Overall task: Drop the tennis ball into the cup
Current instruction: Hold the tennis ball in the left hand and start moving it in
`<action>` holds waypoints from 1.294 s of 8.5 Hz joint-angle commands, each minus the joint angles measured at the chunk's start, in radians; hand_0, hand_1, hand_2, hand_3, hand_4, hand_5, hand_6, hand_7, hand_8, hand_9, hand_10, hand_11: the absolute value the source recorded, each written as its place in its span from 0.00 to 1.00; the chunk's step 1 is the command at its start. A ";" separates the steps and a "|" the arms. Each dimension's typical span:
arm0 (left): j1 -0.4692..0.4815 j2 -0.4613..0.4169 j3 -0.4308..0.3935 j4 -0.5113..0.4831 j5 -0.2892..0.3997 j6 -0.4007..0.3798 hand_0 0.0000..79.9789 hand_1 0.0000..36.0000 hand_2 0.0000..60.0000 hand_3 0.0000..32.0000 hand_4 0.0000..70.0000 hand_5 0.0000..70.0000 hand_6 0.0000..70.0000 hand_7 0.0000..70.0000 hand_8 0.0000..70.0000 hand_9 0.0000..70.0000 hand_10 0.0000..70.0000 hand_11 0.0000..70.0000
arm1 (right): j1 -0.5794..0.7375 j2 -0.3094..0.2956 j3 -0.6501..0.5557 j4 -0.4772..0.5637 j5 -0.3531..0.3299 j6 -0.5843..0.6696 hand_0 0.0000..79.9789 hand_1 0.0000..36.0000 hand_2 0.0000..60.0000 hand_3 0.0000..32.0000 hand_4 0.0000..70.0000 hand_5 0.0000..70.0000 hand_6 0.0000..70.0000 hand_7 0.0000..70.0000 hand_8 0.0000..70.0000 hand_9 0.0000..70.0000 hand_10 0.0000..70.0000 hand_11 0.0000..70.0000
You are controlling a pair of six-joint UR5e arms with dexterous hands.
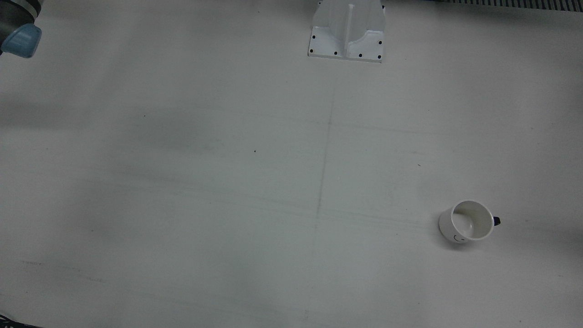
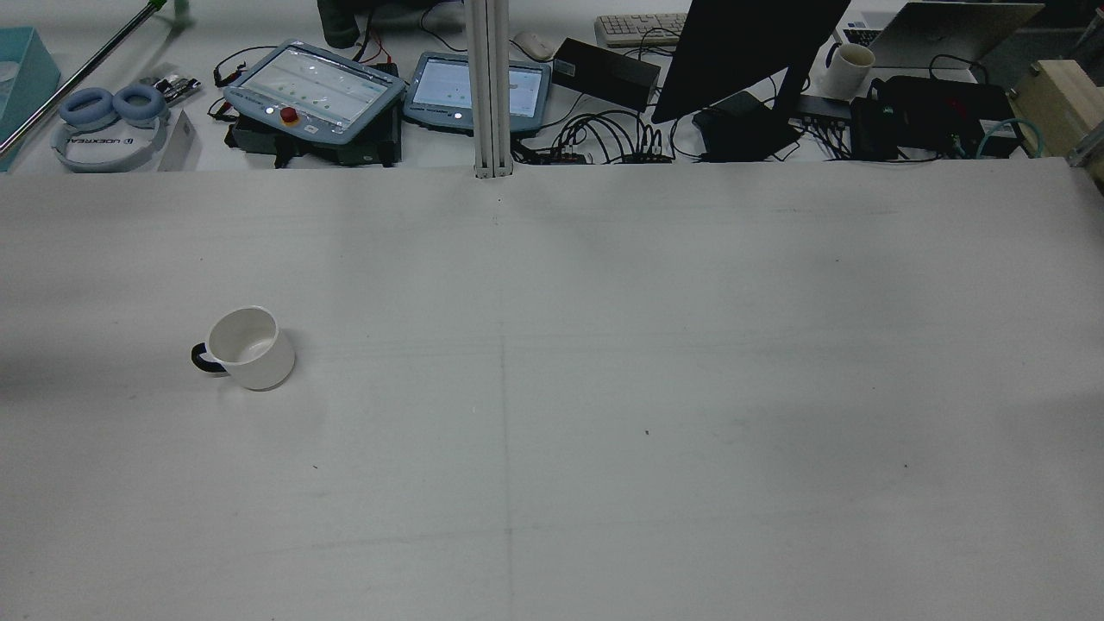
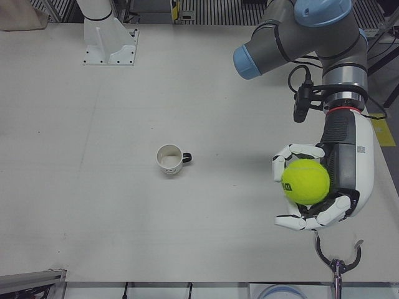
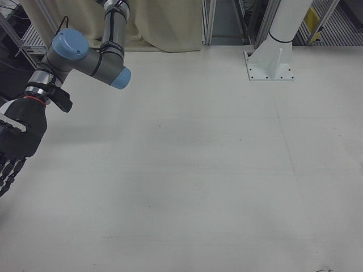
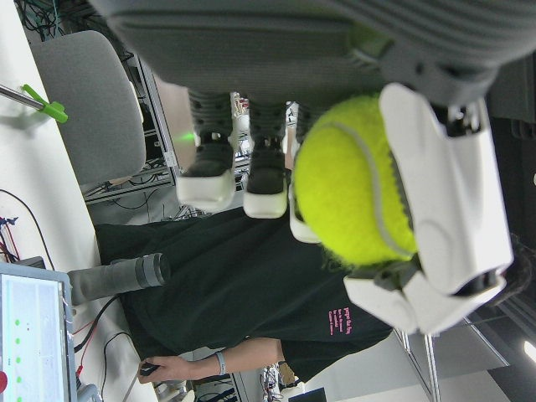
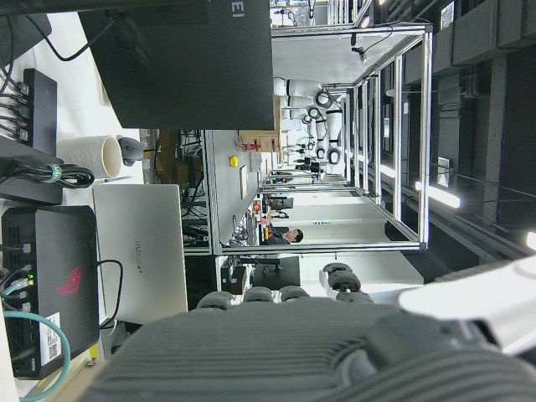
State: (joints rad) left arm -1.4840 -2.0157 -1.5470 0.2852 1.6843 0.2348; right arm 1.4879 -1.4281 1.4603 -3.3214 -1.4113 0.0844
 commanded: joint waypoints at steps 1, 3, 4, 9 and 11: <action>0.025 0.018 -0.055 -0.012 0.002 0.003 0.59 0.62 1.00 0.00 0.64 0.32 1.00 1.00 0.72 0.97 0.69 0.99 | 0.000 0.000 0.000 0.000 0.000 0.000 0.00 0.00 0.00 0.00 0.00 0.00 0.00 0.00 0.00 0.00 0.00 0.00; 0.140 0.064 -0.161 0.006 0.000 0.004 0.56 0.55 1.00 0.00 0.63 0.27 1.00 1.00 0.67 0.91 0.62 0.88 | 0.000 0.000 0.000 0.000 0.000 0.000 0.00 0.00 0.00 0.00 0.00 0.00 0.00 0.00 0.00 0.00 0.00 0.00; 0.204 0.075 -0.197 0.023 -0.002 0.009 0.56 0.49 1.00 0.00 0.62 0.31 1.00 1.00 0.65 0.88 0.54 0.77 | 0.000 0.000 0.000 0.000 0.000 0.000 0.00 0.00 0.00 0.00 0.00 0.00 0.00 0.00 0.00 0.00 0.00 0.00; 0.341 0.164 -0.277 0.037 -0.020 0.032 0.57 0.55 1.00 0.00 0.56 0.19 0.82 1.00 0.58 0.84 0.08 0.12 | 0.000 0.000 -0.002 0.000 0.000 0.000 0.00 0.00 0.00 0.00 0.00 0.00 0.00 0.00 0.00 0.00 0.00 0.00; 0.402 0.176 -0.283 0.016 -0.020 0.037 0.55 0.53 1.00 0.00 0.54 0.18 0.83 1.00 0.58 0.83 0.09 0.13 | 0.000 0.000 0.000 0.000 0.000 0.000 0.00 0.00 0.00 0.00 0.00 0.00 0.00 0.00 0.00 0.00 0.00 0.00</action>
State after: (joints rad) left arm -1.1456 -1.8576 -1.8184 0.3181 1.6654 0.2631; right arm 1.4880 -1.4281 1.4588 -3.3211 -1.4113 0.0844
